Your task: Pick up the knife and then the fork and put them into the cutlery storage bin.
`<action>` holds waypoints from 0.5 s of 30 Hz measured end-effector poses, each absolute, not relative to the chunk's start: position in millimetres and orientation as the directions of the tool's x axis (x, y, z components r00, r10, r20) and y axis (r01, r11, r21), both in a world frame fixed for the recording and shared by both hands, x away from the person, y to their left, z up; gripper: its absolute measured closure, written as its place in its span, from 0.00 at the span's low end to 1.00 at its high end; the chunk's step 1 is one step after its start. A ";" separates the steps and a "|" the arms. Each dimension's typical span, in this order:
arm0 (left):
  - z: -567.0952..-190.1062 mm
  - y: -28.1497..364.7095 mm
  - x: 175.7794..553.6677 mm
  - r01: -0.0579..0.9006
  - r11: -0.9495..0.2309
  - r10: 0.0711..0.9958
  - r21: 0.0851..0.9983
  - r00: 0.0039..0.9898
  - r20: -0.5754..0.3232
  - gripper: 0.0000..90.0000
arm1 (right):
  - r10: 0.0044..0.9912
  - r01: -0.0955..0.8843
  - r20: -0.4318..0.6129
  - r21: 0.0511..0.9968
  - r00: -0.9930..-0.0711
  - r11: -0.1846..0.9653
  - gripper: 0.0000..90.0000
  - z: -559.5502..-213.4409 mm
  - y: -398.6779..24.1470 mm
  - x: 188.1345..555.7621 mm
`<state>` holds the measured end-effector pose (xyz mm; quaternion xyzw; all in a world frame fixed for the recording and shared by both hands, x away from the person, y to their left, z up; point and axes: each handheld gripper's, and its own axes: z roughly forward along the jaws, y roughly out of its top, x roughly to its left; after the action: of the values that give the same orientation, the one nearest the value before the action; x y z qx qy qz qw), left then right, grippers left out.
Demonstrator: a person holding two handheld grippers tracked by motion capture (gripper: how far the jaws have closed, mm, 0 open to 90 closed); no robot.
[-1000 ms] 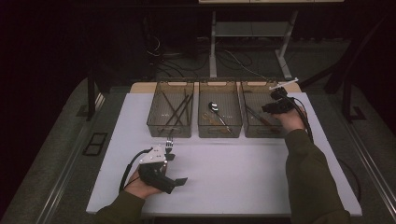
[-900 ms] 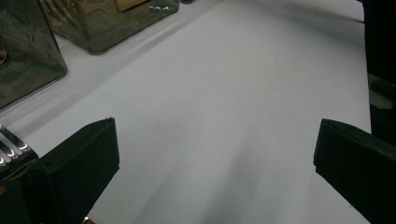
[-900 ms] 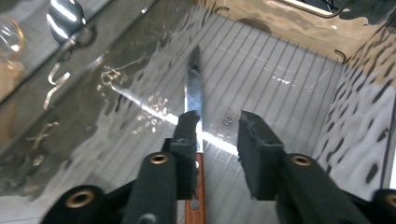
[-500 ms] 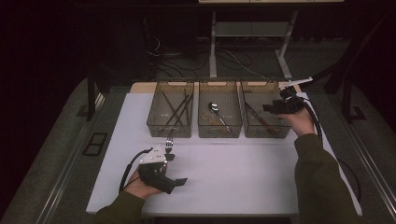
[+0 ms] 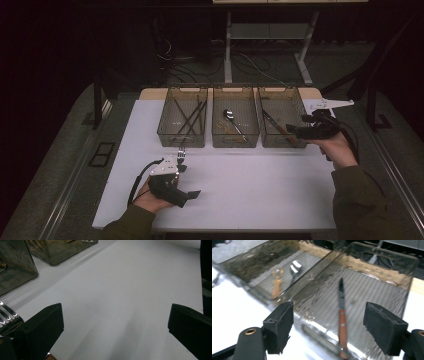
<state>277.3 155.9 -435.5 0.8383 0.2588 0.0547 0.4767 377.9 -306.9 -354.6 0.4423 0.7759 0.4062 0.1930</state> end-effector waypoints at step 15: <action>-435.9 159.1 278.7 0.391 -0.419 0.504 0.819 0.851 -0.148 0.00 | 0.821 0.474 0.080 0.846 -0.566 0.245 0.16 -386.8 -301.3 317.3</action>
<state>278.7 159.1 -435.9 0.8402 0.2665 0.0603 0.4685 317.3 -301.3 -386.8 0.4234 0.7645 0.4454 0.1944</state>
